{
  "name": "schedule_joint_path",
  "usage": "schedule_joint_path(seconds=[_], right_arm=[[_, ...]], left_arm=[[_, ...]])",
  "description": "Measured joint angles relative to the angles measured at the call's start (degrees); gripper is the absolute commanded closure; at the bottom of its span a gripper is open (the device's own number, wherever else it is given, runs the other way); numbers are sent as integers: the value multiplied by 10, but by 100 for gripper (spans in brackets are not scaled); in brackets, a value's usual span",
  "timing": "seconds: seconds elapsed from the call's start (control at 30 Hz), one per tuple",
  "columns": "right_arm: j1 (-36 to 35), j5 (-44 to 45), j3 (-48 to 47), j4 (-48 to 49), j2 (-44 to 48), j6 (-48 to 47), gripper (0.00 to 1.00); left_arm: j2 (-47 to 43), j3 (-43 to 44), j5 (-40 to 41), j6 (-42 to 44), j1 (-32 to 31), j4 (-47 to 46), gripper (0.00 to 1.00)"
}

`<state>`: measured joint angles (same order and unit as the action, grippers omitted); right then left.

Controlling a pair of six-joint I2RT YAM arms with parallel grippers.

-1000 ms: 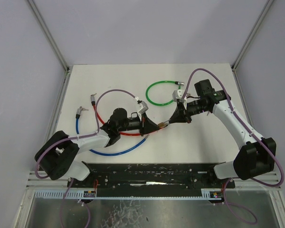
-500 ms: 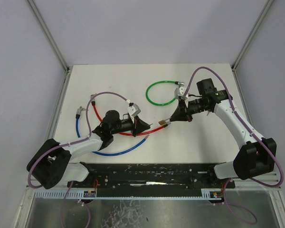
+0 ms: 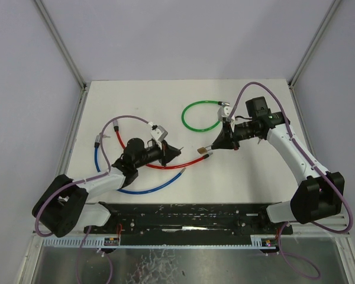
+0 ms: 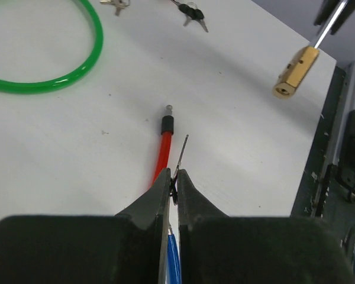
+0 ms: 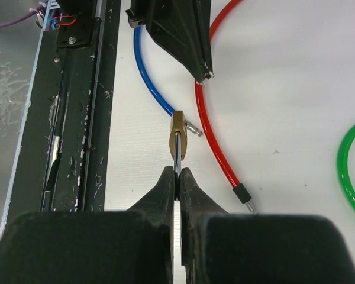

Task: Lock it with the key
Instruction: Place the key at the center of the board.

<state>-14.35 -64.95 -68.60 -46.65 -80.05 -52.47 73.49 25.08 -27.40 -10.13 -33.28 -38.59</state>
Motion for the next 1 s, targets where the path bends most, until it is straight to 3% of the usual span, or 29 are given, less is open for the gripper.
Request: schedule_joint_path(seconds=[0.27, 0.53, 0.7, 0.9, 1.0], right_arm=[[3, 10, 4, 26, 0, 25, 100], [12, 15, 13, 52, 0, 51, 100], [15, 15, 14, 60, 0, 60, 100], [16, 16, 14, 68, 0, 65, 100], [17, 17, 17, 68, 0, 66, 100]], left_arm=[[27, -1, 61, -50, 33, -50, 100], [177, 107, 69, -160, 139, -53, 100], [279, 226, 100, -207, 189, 19, 100], [402, 399, 163, -228, 211, 169, 100], [441, 454, 181, -231, 218, 221, 95]])
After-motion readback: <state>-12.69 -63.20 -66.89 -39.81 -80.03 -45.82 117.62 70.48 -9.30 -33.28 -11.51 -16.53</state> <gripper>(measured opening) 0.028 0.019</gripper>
